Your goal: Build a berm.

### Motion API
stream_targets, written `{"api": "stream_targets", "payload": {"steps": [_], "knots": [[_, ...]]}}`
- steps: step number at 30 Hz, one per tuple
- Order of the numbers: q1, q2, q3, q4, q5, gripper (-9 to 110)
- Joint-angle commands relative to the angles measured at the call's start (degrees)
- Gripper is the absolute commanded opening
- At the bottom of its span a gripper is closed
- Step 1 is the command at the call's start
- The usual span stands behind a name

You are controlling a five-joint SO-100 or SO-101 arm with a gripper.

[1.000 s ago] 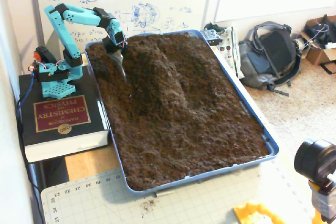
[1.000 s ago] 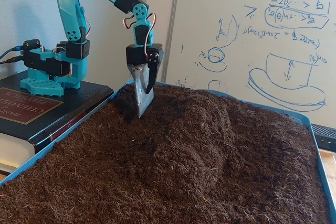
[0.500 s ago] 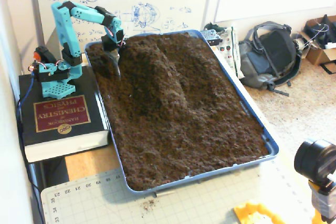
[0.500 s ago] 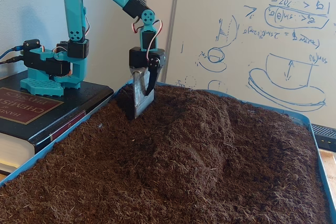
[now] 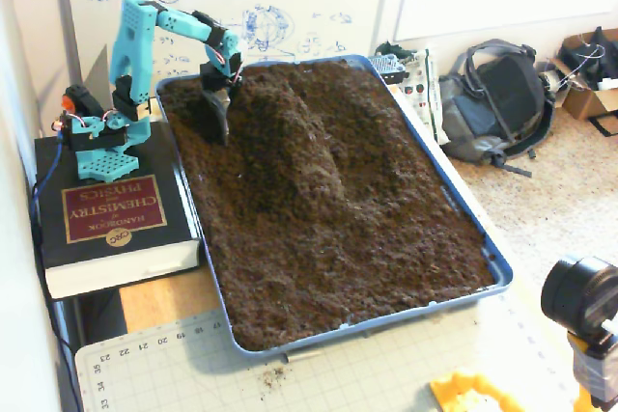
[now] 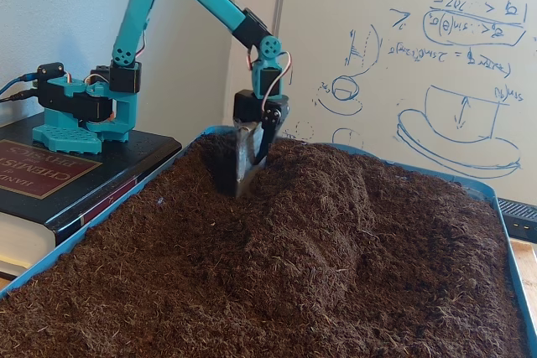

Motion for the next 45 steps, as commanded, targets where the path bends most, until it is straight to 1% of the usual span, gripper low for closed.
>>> {"api": "stream_targets", "payload": {"steps": [1, 8, 16, 25, 39, 45], "knots": [[0.62, -1.49, -9.84, -0.62, 0.53, 0], [1.23, -4.83, -19.51, -0.18, 0.53, 0], [2.81, -3.87, -23.99, 0.00, -0.18, 0], [4.39, 1.49, -24.26, 0.09, -0.35, 0], [6.68, 5.27, -24.52, 0.09, -0.62, 0], [7.21, 6.42, -24.61, -0.18, -4.75, 0]]}}
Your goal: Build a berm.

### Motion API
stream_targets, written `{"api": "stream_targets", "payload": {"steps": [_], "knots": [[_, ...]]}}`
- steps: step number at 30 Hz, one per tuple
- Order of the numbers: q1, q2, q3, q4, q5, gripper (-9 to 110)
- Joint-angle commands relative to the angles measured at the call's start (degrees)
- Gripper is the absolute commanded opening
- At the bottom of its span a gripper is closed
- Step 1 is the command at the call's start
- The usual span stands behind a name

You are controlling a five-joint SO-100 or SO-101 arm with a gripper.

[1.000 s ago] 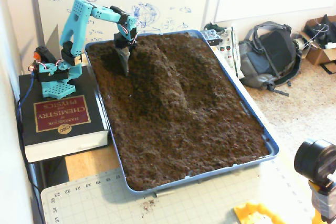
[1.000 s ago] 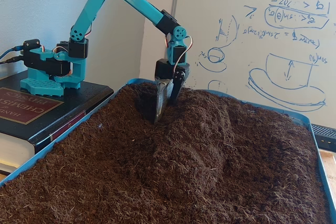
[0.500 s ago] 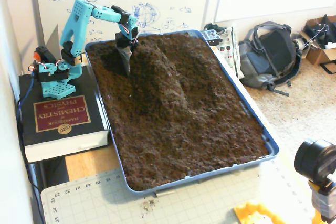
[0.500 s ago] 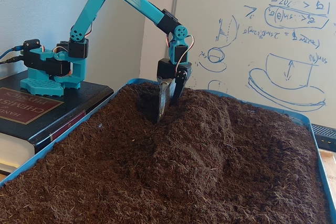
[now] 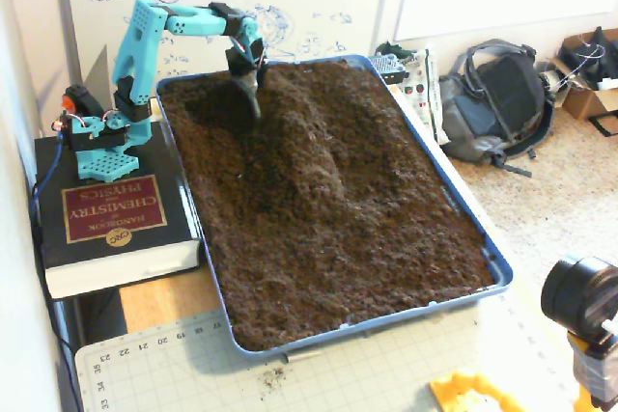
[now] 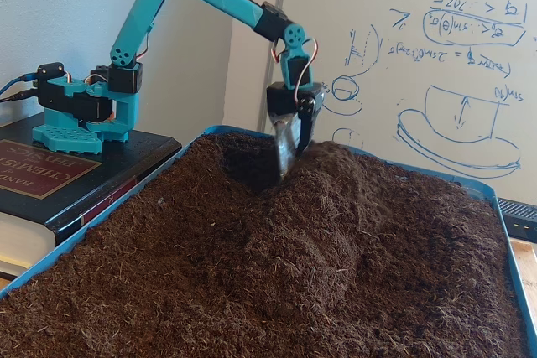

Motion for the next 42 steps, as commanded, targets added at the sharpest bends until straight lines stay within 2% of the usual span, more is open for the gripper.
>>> {"api": "stream_targets", "payload": {"steps": [1, 18, 22, 36, 42], "knots": [[2.55, 8.79, -6.50, -1.23, -1.93, 0], [4.04, 14.24, -6.50, -1.14, -2.20, 0], [7.91, 14.41, -6.50, -1.14, -2.55, 0], [17.40, 28.13, -4.66, -0.79, -18.11, 0], [18.37, 35.60, 6.50, -0.79, -20.13, 0]]}}
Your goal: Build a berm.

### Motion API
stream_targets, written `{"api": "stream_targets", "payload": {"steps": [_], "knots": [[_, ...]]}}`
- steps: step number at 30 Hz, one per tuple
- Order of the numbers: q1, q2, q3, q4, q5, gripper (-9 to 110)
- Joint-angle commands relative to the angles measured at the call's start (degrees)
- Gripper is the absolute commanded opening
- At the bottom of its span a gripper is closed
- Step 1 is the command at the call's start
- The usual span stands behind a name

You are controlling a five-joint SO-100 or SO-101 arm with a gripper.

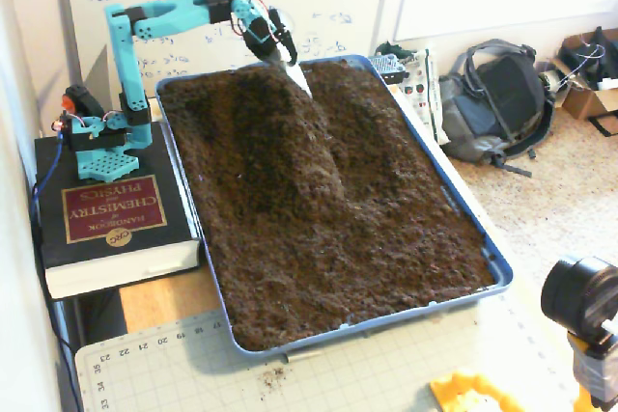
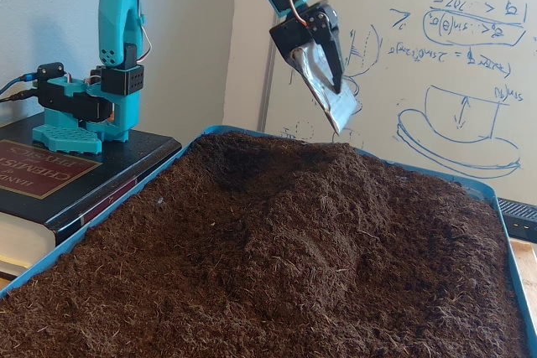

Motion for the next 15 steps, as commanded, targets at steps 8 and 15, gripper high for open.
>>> {"api": "stream_targets", "payload": {"steps": [8, 15], "knots": [[5.98, 25.22, 26.63, -0.88, -8.09, 0], [14.41, 40.96, 48.16, -0.88, -18.63, 0]]}}
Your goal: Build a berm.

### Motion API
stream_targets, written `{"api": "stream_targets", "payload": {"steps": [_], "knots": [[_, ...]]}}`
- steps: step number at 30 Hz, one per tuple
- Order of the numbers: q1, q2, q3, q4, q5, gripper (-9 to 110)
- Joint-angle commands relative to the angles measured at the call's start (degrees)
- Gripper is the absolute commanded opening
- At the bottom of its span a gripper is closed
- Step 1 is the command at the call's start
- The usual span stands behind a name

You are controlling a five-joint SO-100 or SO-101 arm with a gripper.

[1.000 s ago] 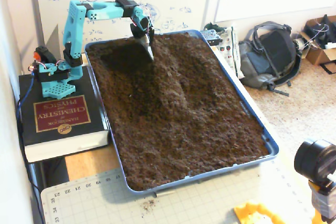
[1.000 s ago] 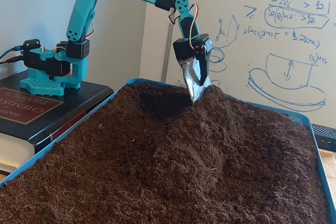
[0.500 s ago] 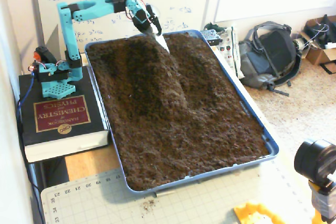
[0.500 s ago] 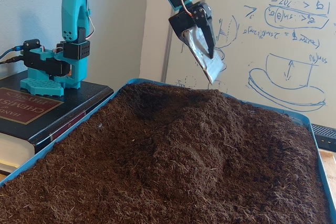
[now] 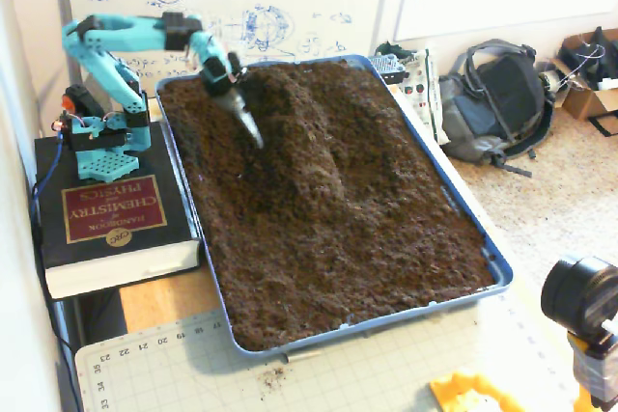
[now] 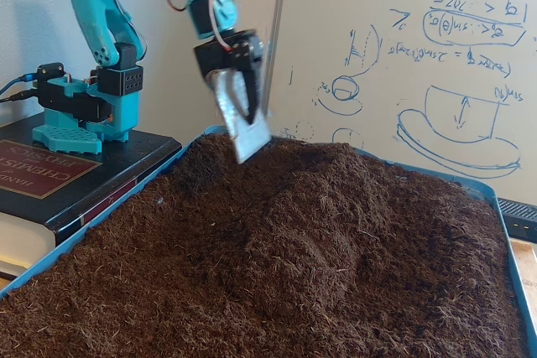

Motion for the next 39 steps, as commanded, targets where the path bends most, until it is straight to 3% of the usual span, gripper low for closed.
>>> {"api": "stream_targets", "payload": {"steps": [1, 19, 27, 34, 39], "knots": [[4.66, 11.87, 6.86, -0.88, -4.13, 0], [7.47, 52.12, 41.31, -0.62, -4.31, 0], [7.47, 64.25, 40.96, 19.86, -4.22, 0], [7.47, 63.72, 41.13, 17.67, -3.78, 0], [7.47, 63.81, 41.13, 18.37, 2.90, 1]]}}
